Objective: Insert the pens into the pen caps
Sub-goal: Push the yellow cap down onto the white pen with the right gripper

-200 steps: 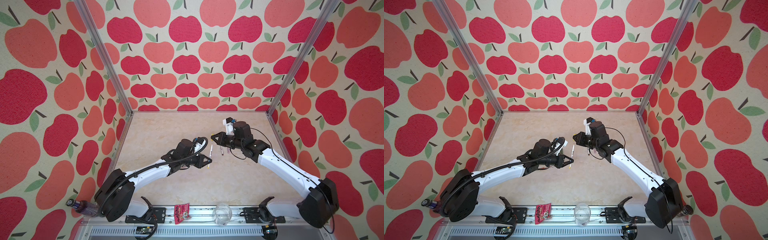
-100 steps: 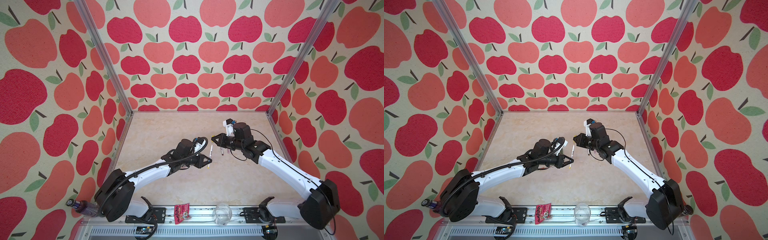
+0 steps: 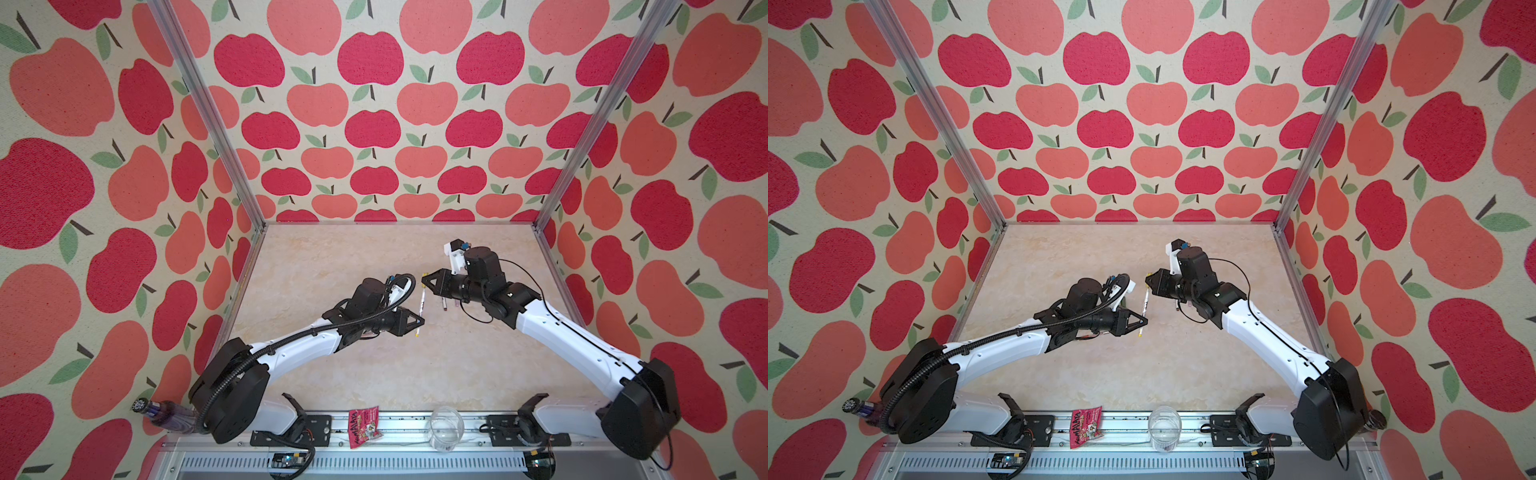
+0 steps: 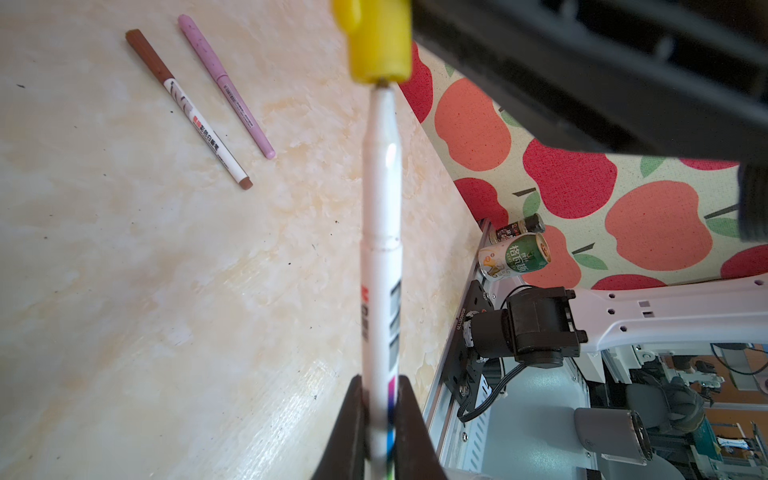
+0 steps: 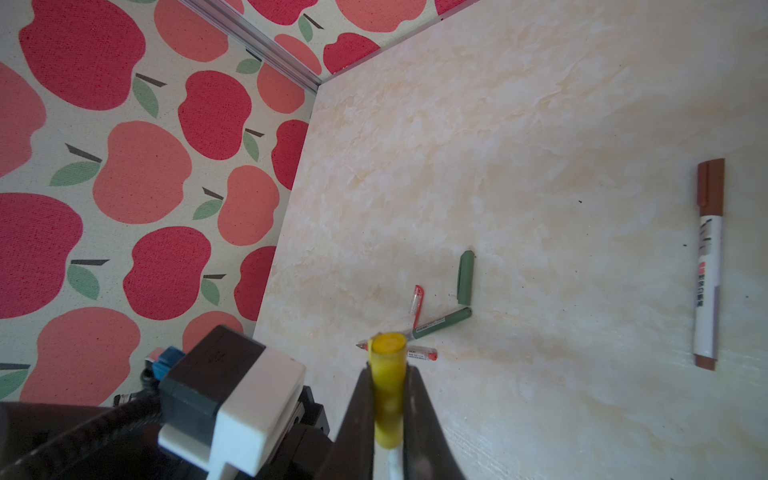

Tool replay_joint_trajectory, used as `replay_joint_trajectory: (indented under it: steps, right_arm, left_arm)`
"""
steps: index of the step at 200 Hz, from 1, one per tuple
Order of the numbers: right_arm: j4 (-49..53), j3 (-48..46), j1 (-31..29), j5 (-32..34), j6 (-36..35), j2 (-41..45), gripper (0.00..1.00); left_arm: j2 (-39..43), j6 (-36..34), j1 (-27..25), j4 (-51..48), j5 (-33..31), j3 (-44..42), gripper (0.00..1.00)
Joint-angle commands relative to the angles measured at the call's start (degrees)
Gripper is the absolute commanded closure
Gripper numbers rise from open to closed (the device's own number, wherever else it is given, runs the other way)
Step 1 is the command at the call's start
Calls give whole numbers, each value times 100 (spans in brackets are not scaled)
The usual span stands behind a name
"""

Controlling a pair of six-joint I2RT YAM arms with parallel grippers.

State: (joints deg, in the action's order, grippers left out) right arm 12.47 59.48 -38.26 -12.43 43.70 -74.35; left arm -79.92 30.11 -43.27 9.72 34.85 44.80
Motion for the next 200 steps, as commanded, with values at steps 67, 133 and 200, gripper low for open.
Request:
replay_joint_trajectory:
  steps: [67,133,200]
  right_arm:
    - [205,-60,-68,112,-198,233,100]
    - [179,-274,-252,103,-80,242,100]
    - [151,-341,-287,171,-54,154,100]
  left_arm:
    - [44,21,-25,109,-127,82,98]
    - [108,39,-24,138,-196,55,98]
    - [135,28,-18,179,-167,38,98]
